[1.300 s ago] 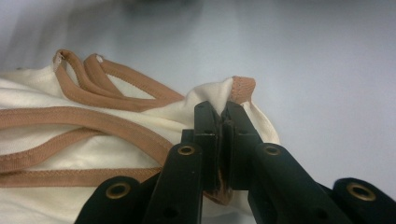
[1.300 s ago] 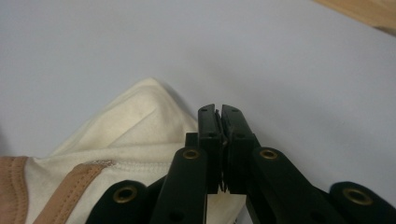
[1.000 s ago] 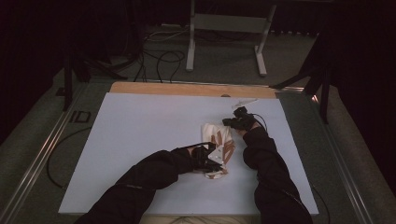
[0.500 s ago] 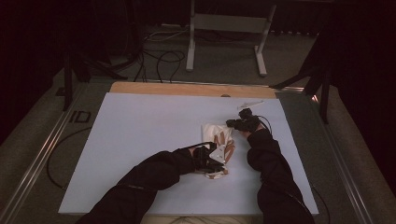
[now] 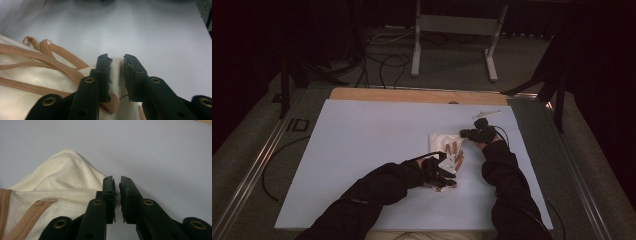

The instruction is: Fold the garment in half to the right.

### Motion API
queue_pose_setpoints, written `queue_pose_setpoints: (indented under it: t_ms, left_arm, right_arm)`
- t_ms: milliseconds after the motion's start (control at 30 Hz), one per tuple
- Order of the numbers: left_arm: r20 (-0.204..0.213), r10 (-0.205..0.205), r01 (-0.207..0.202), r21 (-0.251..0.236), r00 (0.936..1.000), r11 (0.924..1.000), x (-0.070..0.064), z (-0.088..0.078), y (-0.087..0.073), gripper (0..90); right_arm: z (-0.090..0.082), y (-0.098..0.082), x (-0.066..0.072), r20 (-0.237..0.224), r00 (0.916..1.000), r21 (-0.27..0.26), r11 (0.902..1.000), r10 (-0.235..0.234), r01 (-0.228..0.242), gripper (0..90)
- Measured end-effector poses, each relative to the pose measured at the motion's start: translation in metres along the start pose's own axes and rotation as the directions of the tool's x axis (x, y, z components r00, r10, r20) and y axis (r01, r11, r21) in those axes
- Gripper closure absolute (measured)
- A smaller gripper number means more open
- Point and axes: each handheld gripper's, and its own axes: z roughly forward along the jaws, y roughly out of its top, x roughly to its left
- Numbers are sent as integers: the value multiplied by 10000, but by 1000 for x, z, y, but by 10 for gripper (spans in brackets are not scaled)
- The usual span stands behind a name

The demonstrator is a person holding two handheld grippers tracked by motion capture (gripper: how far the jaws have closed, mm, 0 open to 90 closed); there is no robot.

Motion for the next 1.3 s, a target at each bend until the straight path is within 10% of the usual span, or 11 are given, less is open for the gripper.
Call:
queue_pose_setpoints:
  t_ms: [633,1300]
  left_arm:
    - [-136,-156,143,-907,9998,9958,-13,-25,3,414]
    - [-790,-1658,1532,-1453,9830,9775,-11,-67,-30,5]
  right_arm:
    - [-22,5,7,144,9997,-279,9994,206,-202,465]
    - [-19,32,60,-1519,9869,-551,9974,-545,466,178]
